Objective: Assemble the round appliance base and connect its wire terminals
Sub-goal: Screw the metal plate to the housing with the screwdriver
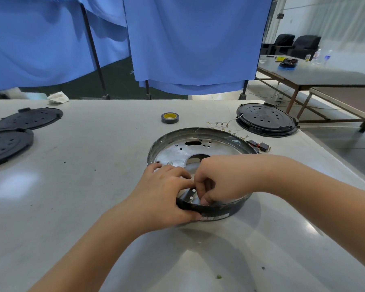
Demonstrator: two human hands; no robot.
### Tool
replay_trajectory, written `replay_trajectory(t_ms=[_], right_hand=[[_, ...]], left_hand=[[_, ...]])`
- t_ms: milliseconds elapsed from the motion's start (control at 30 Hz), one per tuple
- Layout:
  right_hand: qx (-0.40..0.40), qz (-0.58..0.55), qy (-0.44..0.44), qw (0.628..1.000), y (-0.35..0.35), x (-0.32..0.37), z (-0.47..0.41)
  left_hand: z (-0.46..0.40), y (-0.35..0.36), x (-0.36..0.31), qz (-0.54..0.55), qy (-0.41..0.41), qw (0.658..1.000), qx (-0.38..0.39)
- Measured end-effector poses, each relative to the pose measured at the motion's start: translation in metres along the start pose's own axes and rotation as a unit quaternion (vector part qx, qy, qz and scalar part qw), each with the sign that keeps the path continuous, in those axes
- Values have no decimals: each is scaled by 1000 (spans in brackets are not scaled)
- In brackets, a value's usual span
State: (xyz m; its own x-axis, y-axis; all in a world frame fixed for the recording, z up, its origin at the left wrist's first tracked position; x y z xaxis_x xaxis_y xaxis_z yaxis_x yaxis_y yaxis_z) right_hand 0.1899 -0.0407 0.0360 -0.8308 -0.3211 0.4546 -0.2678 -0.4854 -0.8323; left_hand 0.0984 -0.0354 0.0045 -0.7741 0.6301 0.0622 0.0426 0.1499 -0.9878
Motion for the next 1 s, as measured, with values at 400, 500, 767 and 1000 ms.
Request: replay_trajectory(t_ms=[400, 500, 767, 1000], right_hand=[[9, -11, -6, 1000, 3, -5, 0], [13, -18, -10, 1000, 3, -4, 1], [-3, -7, -2, 1000, 0, -6, 0], [-10, 16, 14, 1000, 2, -5, 1]], left_hand=[[0, 0, 0, -3, -1, 1000, 3], [0, 1, 0, -2, -2, 1000, 3], [0, 1, 1, 5, 1, 1000, 3], [1, 1, 1, 0, -2, 1000, 1]])
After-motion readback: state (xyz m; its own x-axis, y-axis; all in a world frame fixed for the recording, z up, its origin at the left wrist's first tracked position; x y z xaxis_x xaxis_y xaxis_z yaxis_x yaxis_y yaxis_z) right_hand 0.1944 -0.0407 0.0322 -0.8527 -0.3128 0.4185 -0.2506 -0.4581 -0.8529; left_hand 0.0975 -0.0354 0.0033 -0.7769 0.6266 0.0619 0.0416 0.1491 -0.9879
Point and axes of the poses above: each hand's wrist, its own z-axis away from the middle knuckle, its own y-axis out of the palm, x = y × z, the point moved 7 cm from there along -z, towards the middle knuckle, and after that the axes turned 15 degrees about -z, right-handed, at the moved point
